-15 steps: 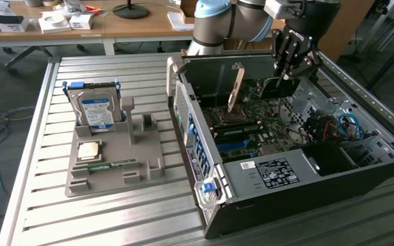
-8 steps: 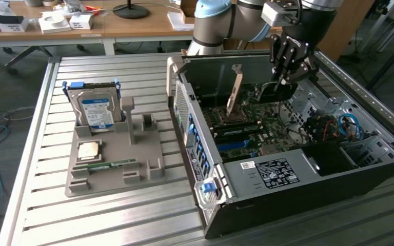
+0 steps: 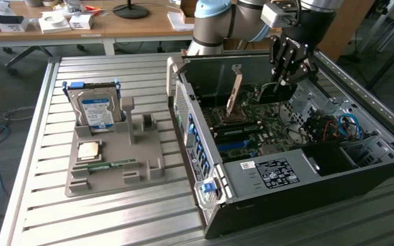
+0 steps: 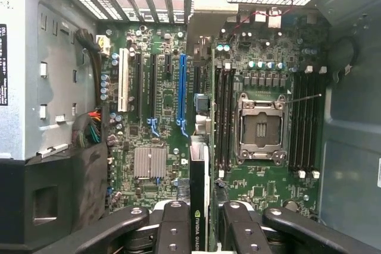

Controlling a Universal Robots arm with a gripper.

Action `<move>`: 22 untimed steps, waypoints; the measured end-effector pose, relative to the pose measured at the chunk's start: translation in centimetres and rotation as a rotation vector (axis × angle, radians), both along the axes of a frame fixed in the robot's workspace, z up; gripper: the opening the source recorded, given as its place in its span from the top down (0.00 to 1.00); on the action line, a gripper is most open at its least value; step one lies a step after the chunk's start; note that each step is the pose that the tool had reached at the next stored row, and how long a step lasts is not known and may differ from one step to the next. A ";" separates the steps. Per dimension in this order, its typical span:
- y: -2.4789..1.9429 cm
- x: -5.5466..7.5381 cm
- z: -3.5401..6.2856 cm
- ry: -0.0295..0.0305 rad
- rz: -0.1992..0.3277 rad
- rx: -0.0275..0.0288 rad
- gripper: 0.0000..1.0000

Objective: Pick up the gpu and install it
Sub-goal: 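Insert the gpu into the slot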

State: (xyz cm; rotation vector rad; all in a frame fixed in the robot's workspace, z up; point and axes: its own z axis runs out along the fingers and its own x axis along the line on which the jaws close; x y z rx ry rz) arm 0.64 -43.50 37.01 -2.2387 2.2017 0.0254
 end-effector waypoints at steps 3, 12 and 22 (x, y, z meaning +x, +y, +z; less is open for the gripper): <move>0.00 0.0 -0.21 -0.0001 0.000 0.0002 0.74; 0.00 0.0 -0.76 0.0001 -0.001 0.0000 0.74; 0.00 0.0 -1.28 0.0000 -0.002 0.0000 0.74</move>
